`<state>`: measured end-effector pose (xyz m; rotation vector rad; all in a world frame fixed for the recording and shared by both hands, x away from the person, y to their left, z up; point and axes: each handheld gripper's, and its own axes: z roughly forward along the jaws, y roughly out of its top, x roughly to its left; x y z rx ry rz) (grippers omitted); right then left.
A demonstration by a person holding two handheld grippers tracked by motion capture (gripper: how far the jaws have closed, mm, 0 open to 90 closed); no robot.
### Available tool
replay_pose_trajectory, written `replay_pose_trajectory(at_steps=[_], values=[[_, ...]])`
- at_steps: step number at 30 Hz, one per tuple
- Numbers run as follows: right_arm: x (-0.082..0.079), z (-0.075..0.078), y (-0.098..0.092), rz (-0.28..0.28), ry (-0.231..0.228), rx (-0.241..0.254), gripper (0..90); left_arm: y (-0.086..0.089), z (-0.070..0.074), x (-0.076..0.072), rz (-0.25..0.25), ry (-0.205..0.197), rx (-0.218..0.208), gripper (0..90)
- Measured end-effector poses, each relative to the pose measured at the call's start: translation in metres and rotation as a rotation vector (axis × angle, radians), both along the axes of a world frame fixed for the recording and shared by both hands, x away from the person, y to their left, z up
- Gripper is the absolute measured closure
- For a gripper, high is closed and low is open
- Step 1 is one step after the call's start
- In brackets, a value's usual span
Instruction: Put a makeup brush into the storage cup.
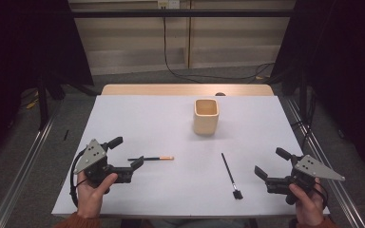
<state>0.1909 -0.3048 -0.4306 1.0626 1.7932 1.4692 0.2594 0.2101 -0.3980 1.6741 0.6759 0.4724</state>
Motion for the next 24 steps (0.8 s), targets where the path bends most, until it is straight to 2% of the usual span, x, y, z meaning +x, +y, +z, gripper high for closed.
replay_pose_trajectory(at_steps=[13, 24], values=[[0.0, 0.0, 0.0, -0.001, -0.002, 0.003, 0.0, -0.01, 0.004, 0.02, -0.016, -0.011, 0.005, 2.9], [0.001, 0.0, 0.0, -0.001, 0.0, 0.005, 0.0, -0.018, 0.004, 0.04, -0.011, 0.001, -0.015, 2.7]])
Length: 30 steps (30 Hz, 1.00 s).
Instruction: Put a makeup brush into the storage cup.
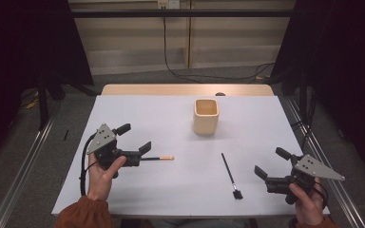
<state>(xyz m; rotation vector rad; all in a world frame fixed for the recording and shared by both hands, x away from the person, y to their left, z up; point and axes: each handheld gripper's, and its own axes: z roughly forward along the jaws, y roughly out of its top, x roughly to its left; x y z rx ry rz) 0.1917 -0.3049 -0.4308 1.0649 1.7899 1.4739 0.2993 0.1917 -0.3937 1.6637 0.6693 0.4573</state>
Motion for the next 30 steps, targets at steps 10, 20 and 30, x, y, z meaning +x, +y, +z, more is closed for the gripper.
replay_pose_trajectory(at_steps=[10, 20, 30], values=[[0.0, 0.0, 0.0, 0.002, 0.003, 0.004, 0.0, -0.014, 0.003, 0.022, -0.022, -0.003, -0.007, 2.7], [0.0, 0.0, -0.001, 0.003, 0.002, 0.005, 0.0, -0.021, 0.005, 0.034, -0.06, 0.029, 0.041, 3.5], [0.001, 0.0, 0.0, 0.007, 0.004, 0.0, 0.0, -0.021, 0.006, 0.042, -0.077, 0.076, 0.129, 1.5]])
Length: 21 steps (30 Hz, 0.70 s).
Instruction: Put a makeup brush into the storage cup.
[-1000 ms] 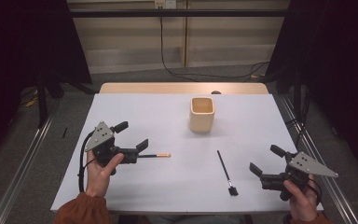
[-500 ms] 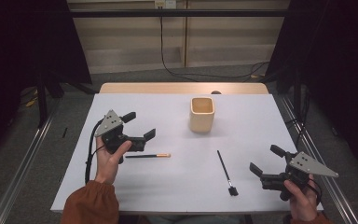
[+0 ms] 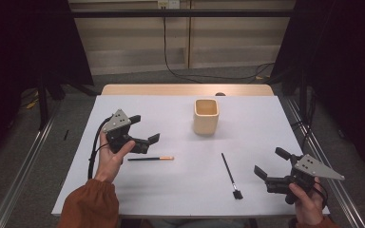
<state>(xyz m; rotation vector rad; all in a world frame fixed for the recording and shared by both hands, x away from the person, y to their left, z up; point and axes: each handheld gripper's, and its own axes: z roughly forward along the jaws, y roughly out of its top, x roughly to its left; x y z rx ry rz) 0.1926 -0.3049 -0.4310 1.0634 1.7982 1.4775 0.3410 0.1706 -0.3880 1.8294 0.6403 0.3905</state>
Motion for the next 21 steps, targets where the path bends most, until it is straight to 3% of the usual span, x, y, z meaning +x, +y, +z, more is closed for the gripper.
replay_pose_trajectory(at_steps=[7, 10, 13, 21], values=[[0.0001, -0.0001, -0.0005, 0.0, 0.003, 0.0, 0.0, -0.0044, 0.0017, 0.0027, -0.032, 0.059, 0.104, 1.5], [0.0001, -0.0002, -0.0004, 0.001, 0.003, -0.001, 0.0, -0.0052, 0.002, 0.0037, -0.045, 0.088, 0.188, 2.0], [0.0005, -0.0003, 0.0001, 0.0, 0.006, 0.004, 0.0, -0.006, 0.0029, 0.0038, -0.068, 0.11, 0.246, 2.1], [0.0003, -0.0003, 0.0, -0.001, 0.009, 0.004, 0.0, -0.0059, -0.0004, 0.0014, -0.13, 0.18, 0.366, 3.1]])
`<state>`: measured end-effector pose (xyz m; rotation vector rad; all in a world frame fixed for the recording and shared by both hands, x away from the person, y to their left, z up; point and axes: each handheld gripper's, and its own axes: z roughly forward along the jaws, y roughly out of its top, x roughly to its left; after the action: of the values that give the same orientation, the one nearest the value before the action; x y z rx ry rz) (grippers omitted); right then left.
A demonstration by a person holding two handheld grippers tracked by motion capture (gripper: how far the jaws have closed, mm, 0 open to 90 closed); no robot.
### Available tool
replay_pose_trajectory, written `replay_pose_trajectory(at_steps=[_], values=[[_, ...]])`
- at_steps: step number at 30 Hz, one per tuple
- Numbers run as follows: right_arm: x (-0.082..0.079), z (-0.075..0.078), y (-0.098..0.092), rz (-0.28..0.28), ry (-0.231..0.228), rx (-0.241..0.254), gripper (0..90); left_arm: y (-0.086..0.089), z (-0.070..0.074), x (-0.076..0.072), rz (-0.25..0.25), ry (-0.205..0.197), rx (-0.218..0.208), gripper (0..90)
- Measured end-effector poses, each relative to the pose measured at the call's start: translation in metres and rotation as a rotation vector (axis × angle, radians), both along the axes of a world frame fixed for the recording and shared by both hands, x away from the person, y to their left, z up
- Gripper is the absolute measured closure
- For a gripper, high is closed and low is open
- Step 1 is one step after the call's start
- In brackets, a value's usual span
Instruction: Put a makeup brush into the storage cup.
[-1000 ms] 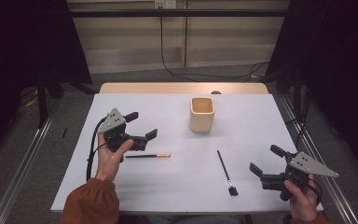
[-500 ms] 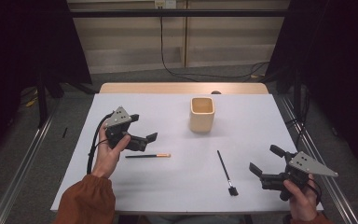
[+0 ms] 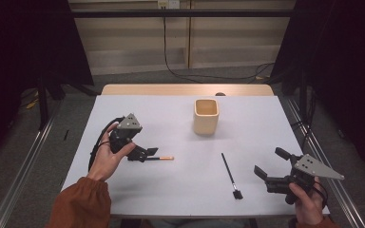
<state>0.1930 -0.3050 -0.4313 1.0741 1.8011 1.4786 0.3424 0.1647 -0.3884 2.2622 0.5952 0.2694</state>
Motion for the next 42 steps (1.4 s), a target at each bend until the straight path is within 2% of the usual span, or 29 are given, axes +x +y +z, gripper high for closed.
replay_pose_trajectory(at_steps=[3, 6, 9, 10, 11, 12, 13, 15, 20, 26, 28, 32, 34, 38, 42], values=[[0.0, 0.0, 0.0, 0.002, -0.001, -0.003, 0.0, 0.0, -0.002, 0.0, -0.018, 0.014, 0.039, 3.7], [0.0, 0.0, 0.0, 0.002, 0.001, -0.003, 0.0, 0.0, -0.004, 0.0, -0.035, 0.052, 0.074, 3.7], [0.0, 0.0, 0.0, 0.002, 0.003, -0.002, 0.0, 0.0, -0.004, 0.001, -0.056, 0.058, 0.127, 4.2], [0.0, 0.0, 0.0, 0.002, 0.004, -0.001, 0.0, -0.001, -0.005, 0.0, -0.045, 0.064, 0.121, 4.3], [0.0, 0.0, 0.0, 0.002, 0.003, -0.001, 0.0, -0.001, -0.005, 0.001, -0.062, 0.069, 0.153, 4.2], [0.0, 0.0, 0.0, 0.003, 0.003, -0.003, 0.0, -0.001, -0.005, 0.001, -0.062, 0.069, 0.153, 4.1], [0.0, 0.0, 0.0, 0.004, 0.002, -0.004, 0.0, -0.001, -0.005, 0.001, -0.078, 0.083, 0.191, 4.2], [0.0, 0.0, 0.0, 0.005, 0.003, -0.006, 0.0, -0.002, -0.006, 0.001, -0.083, 0.109, 0.195, 4.3], [0.0, 0.0, 0.001, 0.007, 0.005, -0.005, 0.0, 0.0, -0.009, 0.002, -0.117, 0.148, 0.252, 5.0], [0.001, -0.001, 0.001, 0.008, 0.008, -0.007, 0.0, 0.001, -0.022, -0.002, -0.17, 0.181, 0.372, 4.8], [0.001, -0.001, 0.001, 0.007, 0.008, -0.007, 0.0, 0.001, -0.026, -0.002, -0.183, 0.178, 0.411, 4.8], [0.001, -0.001, 0.001, 0.009, 0.008, -0.008, 0.0, 0.003, -0.029, -0.002, -0.213, 0.178, 0.429, 4.9], [0.001, -0.001, 0.001, 0.01, 0.01, -0.009, 0.0, 0.004, -0.029, 0.0, -0.218, 0.188, 0.413, 5.3], [0.002, -0.001, 0.002, 0.016, 0.012, -0.012, 0.0, 0.003, -0.03, 0.006, -0.217, 0.177, 0.4, 4.9], [0.002, -0.001, 0.002, 0.018, 0.013, -0.012, 0.0, 0.0, -0.035, 0.011, -0.2, 0.183, 0.419, 5.3]])
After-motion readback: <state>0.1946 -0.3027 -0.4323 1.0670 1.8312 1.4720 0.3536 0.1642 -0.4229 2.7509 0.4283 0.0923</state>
